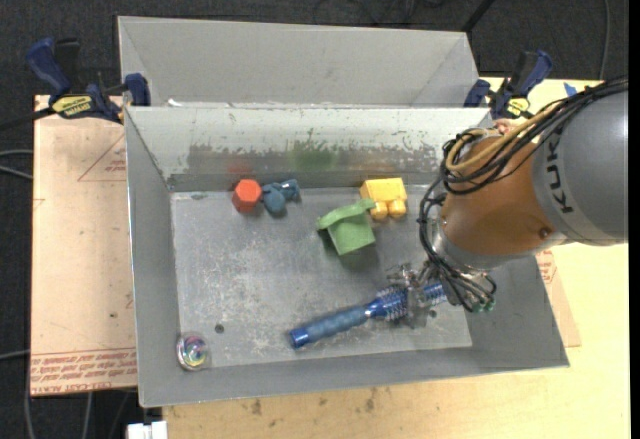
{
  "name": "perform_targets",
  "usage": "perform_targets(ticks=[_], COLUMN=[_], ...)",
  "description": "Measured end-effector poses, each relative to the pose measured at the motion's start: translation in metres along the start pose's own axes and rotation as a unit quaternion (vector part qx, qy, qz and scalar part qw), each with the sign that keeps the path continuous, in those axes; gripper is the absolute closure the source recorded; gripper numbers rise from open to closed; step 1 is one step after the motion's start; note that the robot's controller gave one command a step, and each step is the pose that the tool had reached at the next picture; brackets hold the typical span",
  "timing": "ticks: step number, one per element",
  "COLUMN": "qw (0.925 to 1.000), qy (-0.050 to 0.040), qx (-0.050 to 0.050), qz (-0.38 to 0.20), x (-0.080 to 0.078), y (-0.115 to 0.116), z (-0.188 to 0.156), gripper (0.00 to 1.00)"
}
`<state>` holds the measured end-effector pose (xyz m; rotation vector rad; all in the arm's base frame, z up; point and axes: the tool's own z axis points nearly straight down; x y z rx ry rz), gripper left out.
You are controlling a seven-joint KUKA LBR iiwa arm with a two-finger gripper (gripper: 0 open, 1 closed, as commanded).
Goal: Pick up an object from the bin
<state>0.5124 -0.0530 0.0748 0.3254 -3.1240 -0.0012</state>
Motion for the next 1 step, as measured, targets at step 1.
perform_targets(ticks=[1], qw=[0.9997], qy=[-0.0044], qx=[0.001], qz=[-0.025], x=[0.0156], y=[0.0154], z=[-0.1372], gripper=[1.0])
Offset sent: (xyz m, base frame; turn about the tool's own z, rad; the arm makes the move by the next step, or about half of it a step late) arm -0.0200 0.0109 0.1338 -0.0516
